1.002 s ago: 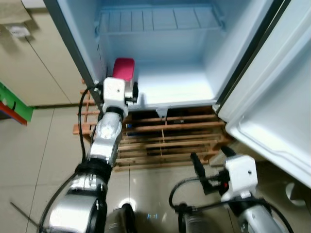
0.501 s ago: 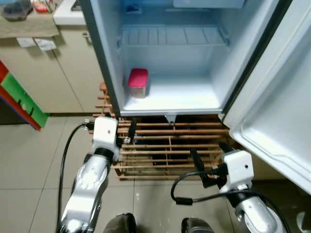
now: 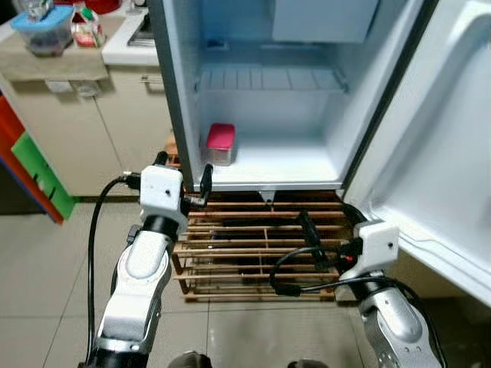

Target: Restocking fridge

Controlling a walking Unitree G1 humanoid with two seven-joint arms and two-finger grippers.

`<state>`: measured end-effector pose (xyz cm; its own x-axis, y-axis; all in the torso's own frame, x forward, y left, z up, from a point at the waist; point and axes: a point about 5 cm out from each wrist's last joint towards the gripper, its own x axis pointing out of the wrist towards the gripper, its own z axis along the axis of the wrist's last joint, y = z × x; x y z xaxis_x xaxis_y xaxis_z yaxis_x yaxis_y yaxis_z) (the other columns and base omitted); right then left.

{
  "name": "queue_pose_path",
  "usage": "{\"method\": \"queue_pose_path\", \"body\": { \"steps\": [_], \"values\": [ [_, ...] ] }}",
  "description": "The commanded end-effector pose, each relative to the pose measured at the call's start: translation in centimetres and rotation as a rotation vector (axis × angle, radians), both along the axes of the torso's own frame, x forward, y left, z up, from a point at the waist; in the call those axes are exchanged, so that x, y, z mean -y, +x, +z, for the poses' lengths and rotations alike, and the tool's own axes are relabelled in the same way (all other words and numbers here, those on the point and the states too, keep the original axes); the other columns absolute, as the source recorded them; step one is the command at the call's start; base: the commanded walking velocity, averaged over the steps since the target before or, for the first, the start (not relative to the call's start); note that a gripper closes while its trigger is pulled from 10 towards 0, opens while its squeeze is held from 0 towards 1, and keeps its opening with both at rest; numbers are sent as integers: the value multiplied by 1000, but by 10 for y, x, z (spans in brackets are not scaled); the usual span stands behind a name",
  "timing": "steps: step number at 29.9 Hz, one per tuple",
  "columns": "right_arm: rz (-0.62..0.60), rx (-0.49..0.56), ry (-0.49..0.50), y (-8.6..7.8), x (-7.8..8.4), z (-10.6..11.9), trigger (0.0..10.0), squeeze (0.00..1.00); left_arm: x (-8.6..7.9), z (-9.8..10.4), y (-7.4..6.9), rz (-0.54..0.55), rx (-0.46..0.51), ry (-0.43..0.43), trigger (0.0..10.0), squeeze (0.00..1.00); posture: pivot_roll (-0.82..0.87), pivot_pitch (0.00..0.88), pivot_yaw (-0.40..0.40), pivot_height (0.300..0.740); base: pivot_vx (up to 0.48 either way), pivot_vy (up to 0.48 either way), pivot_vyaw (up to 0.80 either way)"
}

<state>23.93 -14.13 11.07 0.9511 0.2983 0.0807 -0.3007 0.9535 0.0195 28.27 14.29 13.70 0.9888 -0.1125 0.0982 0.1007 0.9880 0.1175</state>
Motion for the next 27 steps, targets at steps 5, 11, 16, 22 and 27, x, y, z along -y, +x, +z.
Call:
{"method": "queue_pose_path", "body": {
  "steps": [5,11,16,22,27],
  "values": [
    [-55,-2,8,15,14,11,10000,0,-1,-2,8,10,-33,-8,10000,0,-111,0,22,740,0,0,0],
    [-72,0,13,11,14,6,10000,0,3,-7,10,-4,-55,-42,10000,0,-121,3,29,740,0,0,0],
    [-79,-8,14,11,17,5,10000,0,5,-8,13,-4,-57,-40,10000,0,-127,6,25,740,0,0,0],
    [-90,-23,2,8,24,2,10000,0,6,-11,15,-1,-69,-41,10000,0,-133,15,19,740,0,0,0],
    [-91,-31,-2,8,27,-1,10000,0,7,-10,18,-7,-65,-35,10000,0,-135,17,20,740,0,0,0]
  ]
}}
